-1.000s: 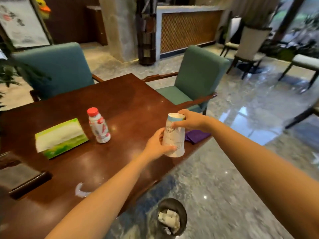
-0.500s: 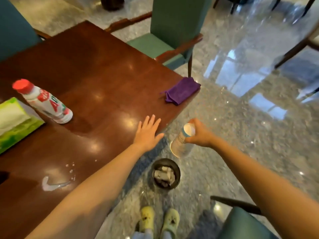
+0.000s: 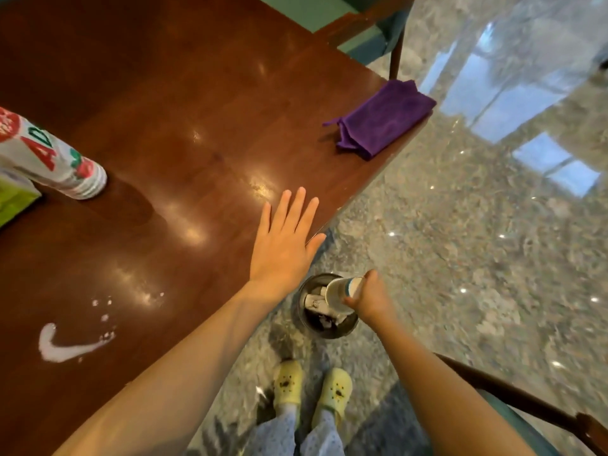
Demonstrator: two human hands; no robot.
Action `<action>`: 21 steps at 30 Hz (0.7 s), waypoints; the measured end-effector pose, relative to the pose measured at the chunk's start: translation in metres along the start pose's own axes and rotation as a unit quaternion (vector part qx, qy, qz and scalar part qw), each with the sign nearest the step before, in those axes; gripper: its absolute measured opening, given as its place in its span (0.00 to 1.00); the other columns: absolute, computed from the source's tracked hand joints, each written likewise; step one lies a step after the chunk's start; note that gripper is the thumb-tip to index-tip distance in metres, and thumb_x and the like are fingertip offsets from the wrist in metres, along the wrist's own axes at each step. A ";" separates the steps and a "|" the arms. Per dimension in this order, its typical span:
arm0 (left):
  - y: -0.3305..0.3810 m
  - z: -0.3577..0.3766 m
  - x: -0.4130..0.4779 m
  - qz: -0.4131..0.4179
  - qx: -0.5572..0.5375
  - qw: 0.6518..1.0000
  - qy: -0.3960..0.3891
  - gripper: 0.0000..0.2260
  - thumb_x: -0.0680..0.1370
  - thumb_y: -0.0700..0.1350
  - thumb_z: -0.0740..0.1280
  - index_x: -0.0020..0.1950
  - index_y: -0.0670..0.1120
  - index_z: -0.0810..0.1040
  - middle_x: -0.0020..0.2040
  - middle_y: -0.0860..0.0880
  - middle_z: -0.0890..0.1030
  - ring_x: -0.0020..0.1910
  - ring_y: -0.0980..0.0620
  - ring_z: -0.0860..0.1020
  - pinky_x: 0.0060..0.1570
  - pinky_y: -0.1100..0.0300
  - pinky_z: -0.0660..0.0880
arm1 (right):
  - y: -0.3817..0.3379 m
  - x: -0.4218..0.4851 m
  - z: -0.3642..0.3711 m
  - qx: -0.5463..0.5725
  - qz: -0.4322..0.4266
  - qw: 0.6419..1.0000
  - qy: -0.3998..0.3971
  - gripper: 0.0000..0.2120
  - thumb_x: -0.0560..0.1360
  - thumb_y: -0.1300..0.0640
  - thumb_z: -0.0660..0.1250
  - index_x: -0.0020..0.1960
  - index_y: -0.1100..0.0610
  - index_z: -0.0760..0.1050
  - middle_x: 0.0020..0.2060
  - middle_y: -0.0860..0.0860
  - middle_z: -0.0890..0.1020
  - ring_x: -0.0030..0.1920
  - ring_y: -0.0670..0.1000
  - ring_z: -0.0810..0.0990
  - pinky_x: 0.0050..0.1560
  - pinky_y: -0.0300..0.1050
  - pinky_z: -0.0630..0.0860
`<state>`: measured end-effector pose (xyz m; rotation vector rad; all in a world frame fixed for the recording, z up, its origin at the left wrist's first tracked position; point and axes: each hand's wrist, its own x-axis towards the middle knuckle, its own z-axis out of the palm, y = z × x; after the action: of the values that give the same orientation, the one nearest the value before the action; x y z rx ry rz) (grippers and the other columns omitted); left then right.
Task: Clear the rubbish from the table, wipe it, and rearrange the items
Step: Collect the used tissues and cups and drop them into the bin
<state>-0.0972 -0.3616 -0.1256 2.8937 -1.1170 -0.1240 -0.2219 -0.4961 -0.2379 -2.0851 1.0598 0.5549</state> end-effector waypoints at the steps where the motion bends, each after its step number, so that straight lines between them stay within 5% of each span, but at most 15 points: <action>1: 0.000 0.001 0.000 -0.001 0.004 1.000 0.000 0.28 0.79 0.60 0.42 0.77 0.50 0.49 0.78 0.48 0.51 0.78 0.47 0.49 0.74 0.47 0.47 | 0.002 0.004 0.009 -0.006 0.004 1.000 -0.001 0.29 0.65 0.53 0.76 0.58 0.60 0.65 0.57 0.58 0.73 0.54 0.59 0.77 0.52 0.54 0.77; 9: 0.002 -0.003 0.000 -0.011 -0.018 0.999 -0.033 0.29 0.78 0.60 0.41 0.77 0.52 0.43 0.79 0.51 0.44 0.77 0.50 0.41 0.75 0.49 0.40 | 0.016 0.019 0.045 -0.021 0.001 0.998 -0.060 0.26 0.74 0.54 0.68 0.66 0.62 0.62 0.64 0.60 0.69 0.61 0.60 0.73 0.51 0.47 0.69; 14: 0.000 -0.002 0.000 -0.003 -0.015 1.000 -0.019 0.29 0.78 0.61 0.43 0.77 0.51 0.46 0.79 0.49 0.47 0.78 0.49 0.44 0.75 0.49 0.42 | 0.021 0.012 0.027 -0.068 -0.032 0.990 -0.123 0.35 0.71 0.46 0.69 0.71 0.58 0.58 0.68 0.59 0.66 0.66 0.61 0.67 0.65 0.55 0.69; 21: -0.001 -0.005 -0.001 0.007 -0.006 0.998 -0.059 0.30 0.79 0.62 0.45 0.77 0.51 0.43 0.79 0.49 0.43 0.77 0.48 0.41 0.74 0.48 0.39 | 0.001 -0.015 -0.033 -0.171 -0.071 0.960 -0.209 0.41 0.71 0.38 0.67 0.75 0.55 0.53 0.73 0.58 0.62 0.72 0.61 0.61 0.71 0.57 0.62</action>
<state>-0.0971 -0.3605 -0.1204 2.9005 -1.1486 -0.3038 -0.2291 -0.5137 -0.2075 -2.1732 0.5940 1.1115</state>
